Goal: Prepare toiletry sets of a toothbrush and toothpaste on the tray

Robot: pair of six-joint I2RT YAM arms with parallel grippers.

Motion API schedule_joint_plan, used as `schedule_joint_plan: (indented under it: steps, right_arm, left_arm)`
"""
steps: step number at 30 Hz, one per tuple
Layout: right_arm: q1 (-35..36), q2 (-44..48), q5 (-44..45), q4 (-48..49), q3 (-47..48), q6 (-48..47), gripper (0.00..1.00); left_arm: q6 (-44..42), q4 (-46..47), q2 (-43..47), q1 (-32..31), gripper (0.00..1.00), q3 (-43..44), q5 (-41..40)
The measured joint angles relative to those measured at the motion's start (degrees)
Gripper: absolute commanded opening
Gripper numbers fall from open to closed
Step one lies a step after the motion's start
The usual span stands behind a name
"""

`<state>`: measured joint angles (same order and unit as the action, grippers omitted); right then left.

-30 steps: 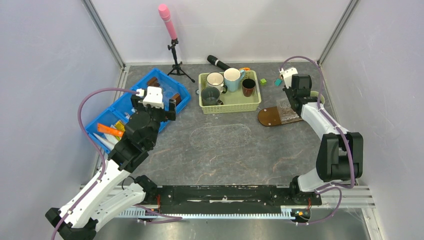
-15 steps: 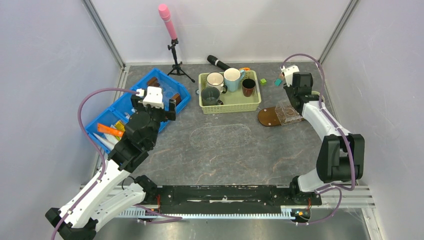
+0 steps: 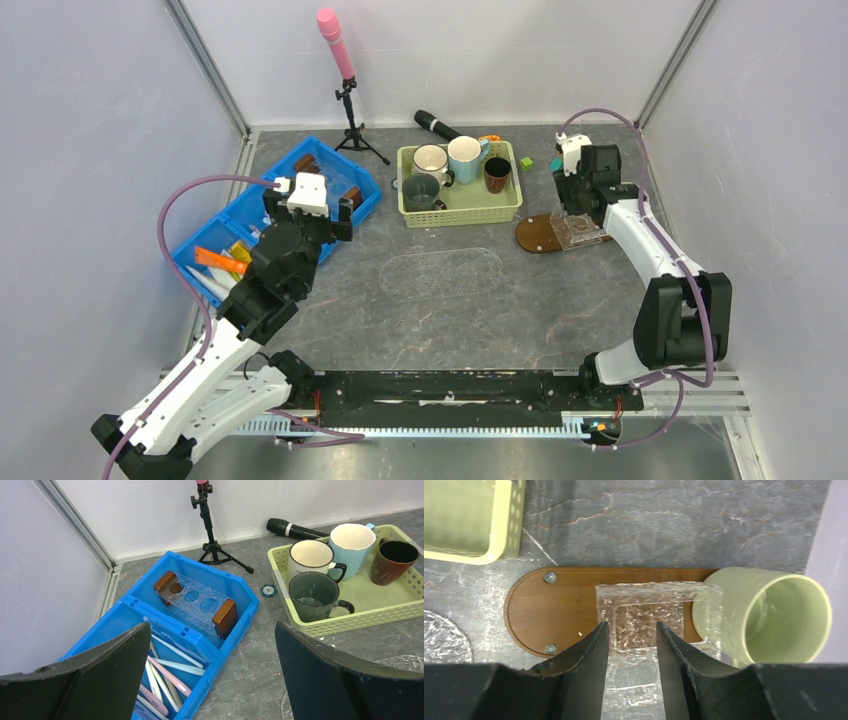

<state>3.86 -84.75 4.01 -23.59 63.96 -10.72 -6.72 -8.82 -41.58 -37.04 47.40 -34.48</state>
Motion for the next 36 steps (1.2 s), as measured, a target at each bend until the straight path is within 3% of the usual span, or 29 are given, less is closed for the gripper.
schedule_joint_plan:
  steps: [5, 18, 28, 36]
  right_arm:
    - [0.98, -2.03, -2.05, -1.09, 0.00, 1.05, 0.40]
    - [1.29, -5.57, -1.44, -1.86, 0.24, 0.11, 0.15]
    - [1.29, -7.15, 0.13, -1.79, 1.81, -1.60, 0.09]
    - [1.29, -7.15, 2.51, -1.88, 1.81, -1.29, 0.10]
  left_arm:
    - [0.00, 0.00, -0.07, 0.00, 1.00, 0.00, 0.00]
    - [0.00, 0.00, -0.15, 0.00, 1.00, 0.00, 0.00]
    - [0.00, 0.00, -0.15, 0.00, 1.00, 0.00, 0.00]
    - [0.00, 0.00, -0.15, 0.00, 1.00, 0.00, 0.00]
